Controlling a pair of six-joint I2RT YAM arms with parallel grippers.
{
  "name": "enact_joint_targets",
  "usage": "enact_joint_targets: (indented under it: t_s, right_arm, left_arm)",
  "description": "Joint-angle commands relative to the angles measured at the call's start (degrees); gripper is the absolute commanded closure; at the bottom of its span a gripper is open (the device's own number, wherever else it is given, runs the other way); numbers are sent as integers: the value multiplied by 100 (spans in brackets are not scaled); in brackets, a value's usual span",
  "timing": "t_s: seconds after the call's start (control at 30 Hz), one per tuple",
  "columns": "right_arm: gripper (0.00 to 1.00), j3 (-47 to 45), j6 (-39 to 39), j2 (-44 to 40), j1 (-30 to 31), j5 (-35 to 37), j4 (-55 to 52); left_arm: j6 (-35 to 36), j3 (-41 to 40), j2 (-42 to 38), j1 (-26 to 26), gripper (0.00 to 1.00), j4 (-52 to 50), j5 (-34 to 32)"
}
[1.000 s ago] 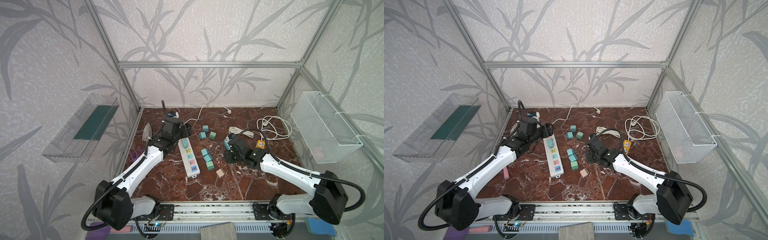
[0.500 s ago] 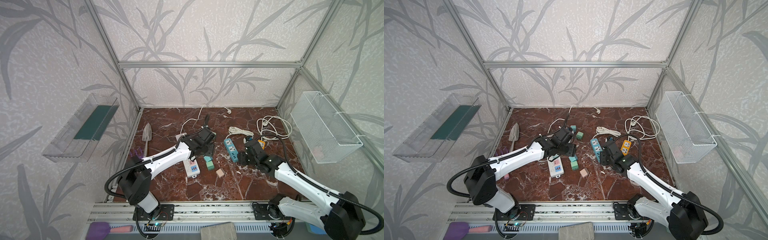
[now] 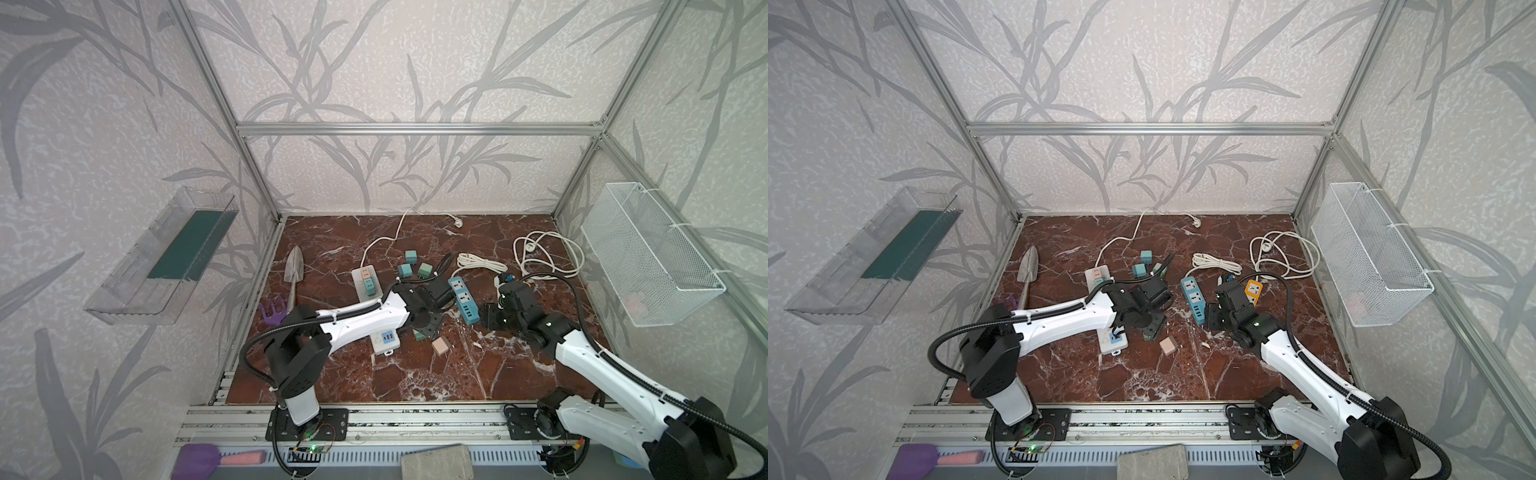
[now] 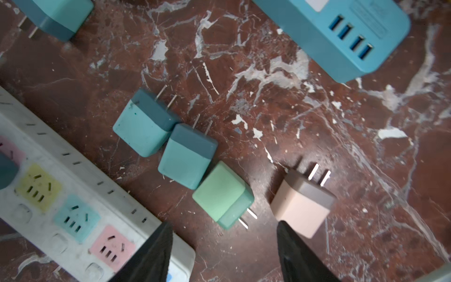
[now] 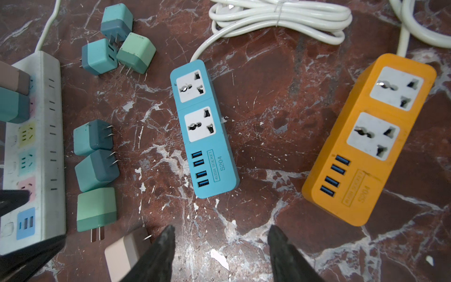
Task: Insert plugs into power strip
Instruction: Pick up the plug from the center of the table.
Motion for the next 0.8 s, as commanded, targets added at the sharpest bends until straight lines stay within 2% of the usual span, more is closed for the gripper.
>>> enact_joint_targets:
  t_s: [0.0, 0.13, 0.23, 0.4, 0.63, 0.77]
  right_arm:
    - [37, 191, -139, 37, -19, -192, 75]
    - [33, 153, -164, 28, -16, -348, 179]
    - [31, 147, -198, -7, -19, -415, 190]
    - [30, 94, -217, -16, -19, -536, 250]
    - [30, 56, -223, -31, -19, -567, 294]
    - [30, 58, -225, -46, -17, -626, 308]
  left_arm:
    - [-1002, 250, 224, 6, 31, -679, -197]
    - [-2073, -128, 153, -10, 31, -401, 39]
    - [-2543, -155, 187, -79, 30, -380, -17]
    - [-2807, 65, 481, -107, 30, -457, -48]
    - [-3297, 85, 659, -85, 31, -500, -434]
    - [-3289, 61, 808, -63, 37, -398, -428]
